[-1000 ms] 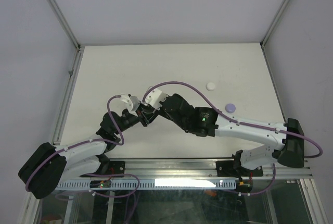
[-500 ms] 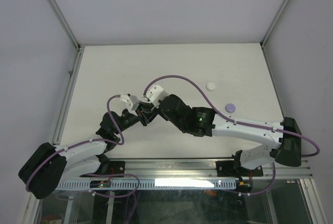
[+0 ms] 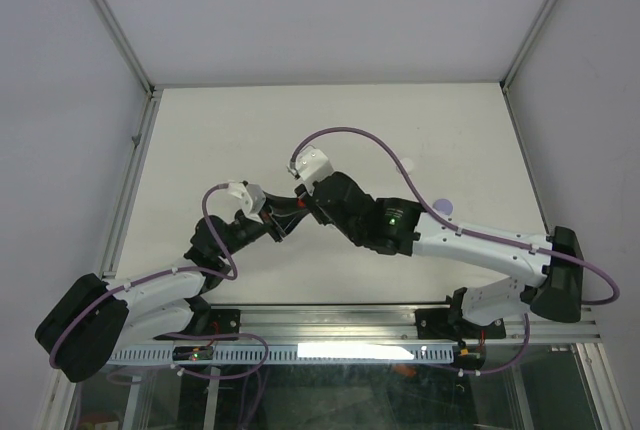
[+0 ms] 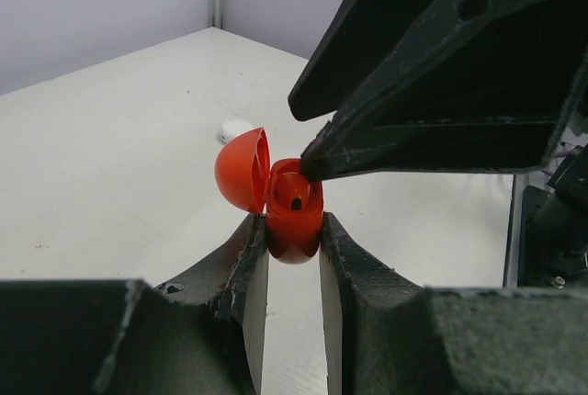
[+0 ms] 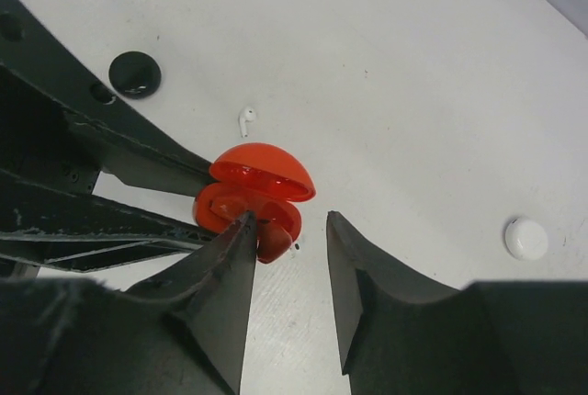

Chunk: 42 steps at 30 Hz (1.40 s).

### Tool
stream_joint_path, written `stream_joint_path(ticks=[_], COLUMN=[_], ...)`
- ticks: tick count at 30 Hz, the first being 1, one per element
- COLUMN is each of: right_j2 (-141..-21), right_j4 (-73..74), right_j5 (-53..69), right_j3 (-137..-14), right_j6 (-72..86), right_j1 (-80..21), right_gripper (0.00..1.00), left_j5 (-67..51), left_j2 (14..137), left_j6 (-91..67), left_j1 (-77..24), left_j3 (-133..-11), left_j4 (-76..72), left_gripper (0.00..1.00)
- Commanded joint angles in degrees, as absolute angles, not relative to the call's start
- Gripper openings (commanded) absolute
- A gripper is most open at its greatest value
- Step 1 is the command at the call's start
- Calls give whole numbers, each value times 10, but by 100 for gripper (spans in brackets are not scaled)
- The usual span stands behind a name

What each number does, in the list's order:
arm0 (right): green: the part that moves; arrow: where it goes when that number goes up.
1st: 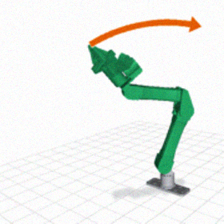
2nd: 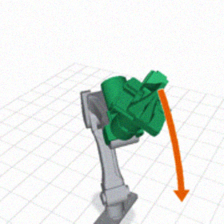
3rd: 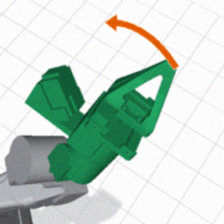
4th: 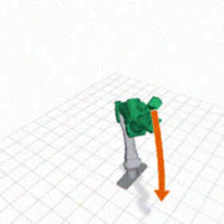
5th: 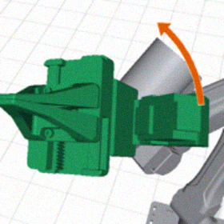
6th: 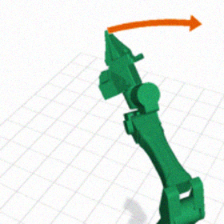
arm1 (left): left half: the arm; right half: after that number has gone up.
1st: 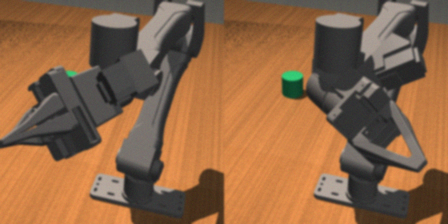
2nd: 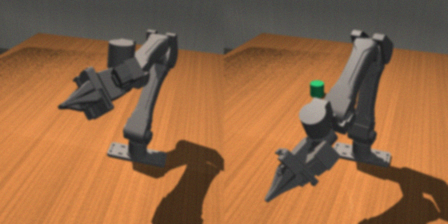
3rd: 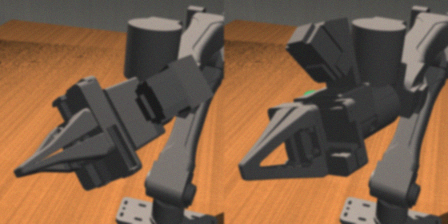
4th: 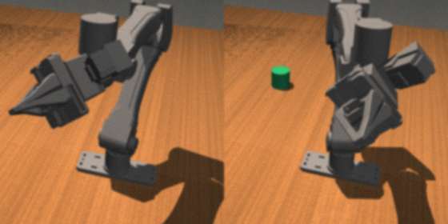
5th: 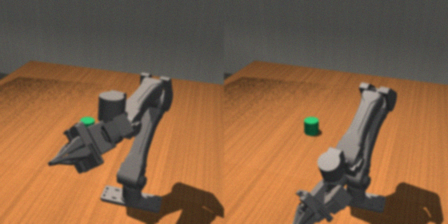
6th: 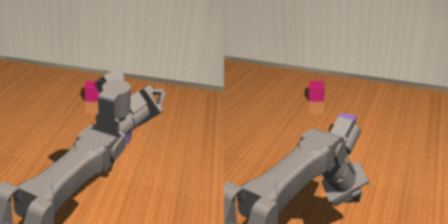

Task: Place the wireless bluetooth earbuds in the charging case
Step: Place the earbud in the charging case, then close the charging case.

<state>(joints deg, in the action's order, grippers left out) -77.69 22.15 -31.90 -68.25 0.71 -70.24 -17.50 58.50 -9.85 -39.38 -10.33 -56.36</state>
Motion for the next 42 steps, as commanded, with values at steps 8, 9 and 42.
stream_joint_path(ticks=[8, 9, 42], right_j2=[-715, -714, -669], right_j4=[204, 204, 34], right_j5=[-309, -306, 391], right_j3=[-663, -660, -566], right_j6=[15, 15, 246], right_j1=[-668, -665, -405], right_gripper=[44, 44, 78], left_j5=[-200, -202, -320], left_j2=[567, 564, 598], left_j6=[-108, -110, -149], left_j1=[-398, -398, -398], left_j3=[-92, -91, -150], left_j4=[-648, -649, -669], left_gripper=[0, 0, 0])
